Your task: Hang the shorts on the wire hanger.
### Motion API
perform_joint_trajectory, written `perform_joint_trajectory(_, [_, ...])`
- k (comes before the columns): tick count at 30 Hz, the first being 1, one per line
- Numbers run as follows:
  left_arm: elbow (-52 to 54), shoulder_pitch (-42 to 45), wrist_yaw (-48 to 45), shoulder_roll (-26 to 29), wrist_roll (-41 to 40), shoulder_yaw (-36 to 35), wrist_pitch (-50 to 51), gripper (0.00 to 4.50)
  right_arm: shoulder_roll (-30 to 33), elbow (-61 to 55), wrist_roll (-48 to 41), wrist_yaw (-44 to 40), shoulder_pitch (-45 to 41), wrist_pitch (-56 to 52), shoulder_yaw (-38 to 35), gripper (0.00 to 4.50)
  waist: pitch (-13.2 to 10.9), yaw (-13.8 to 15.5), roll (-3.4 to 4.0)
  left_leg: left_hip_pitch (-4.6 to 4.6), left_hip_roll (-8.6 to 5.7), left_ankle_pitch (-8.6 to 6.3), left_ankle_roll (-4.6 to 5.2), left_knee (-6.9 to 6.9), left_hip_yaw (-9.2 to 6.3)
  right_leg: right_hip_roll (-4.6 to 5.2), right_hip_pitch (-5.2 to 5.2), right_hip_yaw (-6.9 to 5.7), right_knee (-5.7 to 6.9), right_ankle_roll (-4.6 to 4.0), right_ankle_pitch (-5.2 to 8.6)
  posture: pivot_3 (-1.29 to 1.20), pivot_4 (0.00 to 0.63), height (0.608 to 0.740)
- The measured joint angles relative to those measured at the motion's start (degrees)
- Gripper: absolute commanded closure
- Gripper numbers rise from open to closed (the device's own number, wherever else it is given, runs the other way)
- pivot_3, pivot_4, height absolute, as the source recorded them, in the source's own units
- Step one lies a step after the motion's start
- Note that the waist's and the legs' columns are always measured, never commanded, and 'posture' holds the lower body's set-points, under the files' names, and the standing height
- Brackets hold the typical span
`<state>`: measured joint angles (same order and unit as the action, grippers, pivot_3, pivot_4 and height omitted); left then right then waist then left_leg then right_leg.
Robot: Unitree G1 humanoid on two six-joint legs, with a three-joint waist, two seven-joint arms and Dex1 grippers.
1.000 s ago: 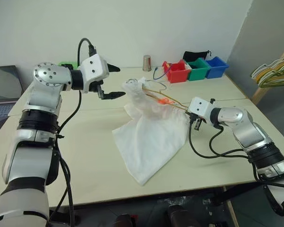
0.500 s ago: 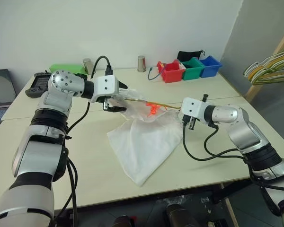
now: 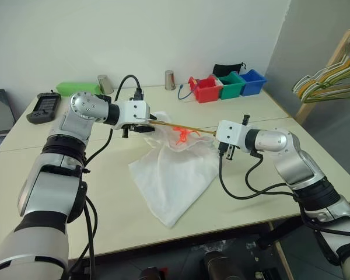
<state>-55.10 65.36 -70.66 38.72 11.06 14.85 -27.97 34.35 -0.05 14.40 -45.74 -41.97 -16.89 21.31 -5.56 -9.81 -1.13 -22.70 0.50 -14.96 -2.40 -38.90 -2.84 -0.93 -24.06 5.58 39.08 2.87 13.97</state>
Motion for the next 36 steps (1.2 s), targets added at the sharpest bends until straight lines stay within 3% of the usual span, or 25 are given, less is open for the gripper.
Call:
perform_joint_trajectory(4, [-0.3,0.0,0.3,0.0,0.3,0.0,0.0,4.26,-0.5,0.0,0.2,-0.3,0.0,0.2,0.0,4.50,0.0,0.0,0.00,0.00,0.00,0.00,0.00,0.00,0.00,0.00,0.00,0.00,0.00,0.00,0.00,-0.10,0.000,0.740])
perform_joint_trajectory(6, [-0.5,0.0,0.4,0.0,0.4,0.0,-0.2,4.41,-0.6,0.0,0.2,-0.4,0.0,0.2,0.0,4.50,0.0,0.0,0.00,0.00,0.00,0.00,0.00,0.00,0.00,0.00,0.00,0.00,0.00,0.00,0.00,-0.10,0.000,0.740])
perform_joint_trajectory(13, [-0.7,0.0,1.3,0.0,0.4,0.0,-0.5,4.42,-0.3,-0.5,0.2,-1.4,0.0,0.3,0.0,4.50,0.0,0.0,0.00,0.00,0.00,0.00,0.00,0.00,-0.01,0.00,0.00,0.00,0.00,-0.01,0.00,-0.11,0.000,0.740])
perform_joint_trajectory(24, [-0.5,-1.7,1.5,-0.3,0.9,0.0,-1.5,4.42,1.4,-4.5,-2.4,-5.6,0.0,-1.7,-2.4,1.64,0.0,0.0,-0.02,0.00,-0.01,0.00,0.00,-0.01,-0.02,0.01,0.01,-0.01,0.01,-0.03,-0.02,-0.13,0.000,0.740])
perform_joint_trajectory(31, [2.2,-6.9,1.3,1.8,0.7,-0.1,-2.1,4.42,10.5,-5.8,-10.4,-14.2,1.7,-10.7,-10.0,0.11,0.0,0.0,-0.06,0.01,0.00,0.00,0.01,0.00,-0.04,0.03,0.02,-0.04,0.01,-0.03,-0.02,-0.13,0.000,0.740])
perform_joint_trajectory(36, [5.2,-7.6,1.3,2.3,-0.7,-0.8,-0.2,4.42,6.5,-5.6,-17.3,-16.4,5.6,-20.3,-10.8,0.01,0.1,-0.7,-0.15,0.09,0.00,0.07,0.11,-0.01,-0.02,0.01,0.06,-0.01,0.11,-0.06,-0.04,-0.11,0.000,0.740])
